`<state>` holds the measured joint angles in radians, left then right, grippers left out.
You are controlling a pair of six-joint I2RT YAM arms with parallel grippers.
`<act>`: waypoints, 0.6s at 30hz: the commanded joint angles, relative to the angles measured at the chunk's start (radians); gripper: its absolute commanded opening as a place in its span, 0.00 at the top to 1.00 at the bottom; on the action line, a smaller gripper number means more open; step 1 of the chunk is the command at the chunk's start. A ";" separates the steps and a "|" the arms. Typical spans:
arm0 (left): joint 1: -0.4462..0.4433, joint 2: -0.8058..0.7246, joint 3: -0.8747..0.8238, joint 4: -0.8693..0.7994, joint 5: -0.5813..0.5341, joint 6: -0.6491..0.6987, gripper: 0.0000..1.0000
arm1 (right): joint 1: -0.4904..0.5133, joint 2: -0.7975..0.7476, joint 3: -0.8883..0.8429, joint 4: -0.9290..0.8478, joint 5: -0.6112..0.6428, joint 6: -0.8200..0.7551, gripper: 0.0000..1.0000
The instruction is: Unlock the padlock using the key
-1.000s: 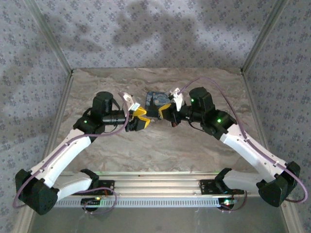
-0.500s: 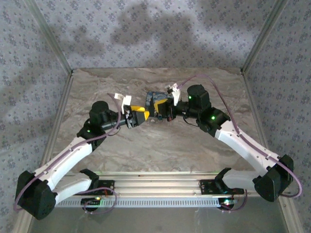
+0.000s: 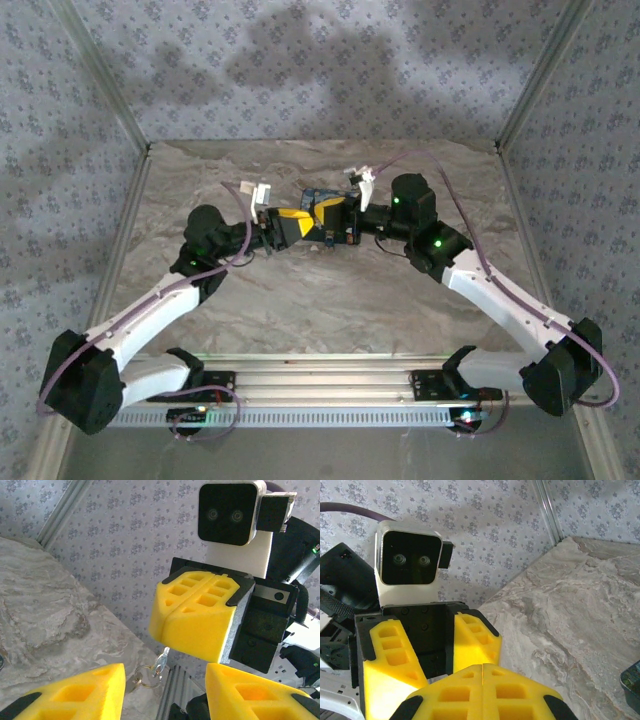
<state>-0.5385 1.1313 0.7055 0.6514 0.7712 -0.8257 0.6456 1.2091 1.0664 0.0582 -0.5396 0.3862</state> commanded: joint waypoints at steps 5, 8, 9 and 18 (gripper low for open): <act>0.000 0.020 0.014 0.116 0.032 -0.056 0.56 | 0.002 -0.011 0.000 0.042 -0.016 0.032 1.00; -0.001 0.029 0.011 0.120 0.030 -0.055 0.56 | 0.003 -0.011 0.000 0.053 -0.016 0.037 1.00; 0.000 0.032 0.009 0.123 0.028 -0.058 0.56 | 0.003 -0.012 -0.002 0.056 -0.017 0.039 1.00; -0.001 0.072 0.008 0.184 0.038 -0.093 0.58 | 0.002 -0.013 -0.005 0.063 -0.023 0.043 1.00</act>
<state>-0.5385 1.1950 0.7055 0.7551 0.7795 -0.8955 0.6456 1.2091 1.0645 0.0872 -0.5404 0.4152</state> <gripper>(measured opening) 0.421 0.041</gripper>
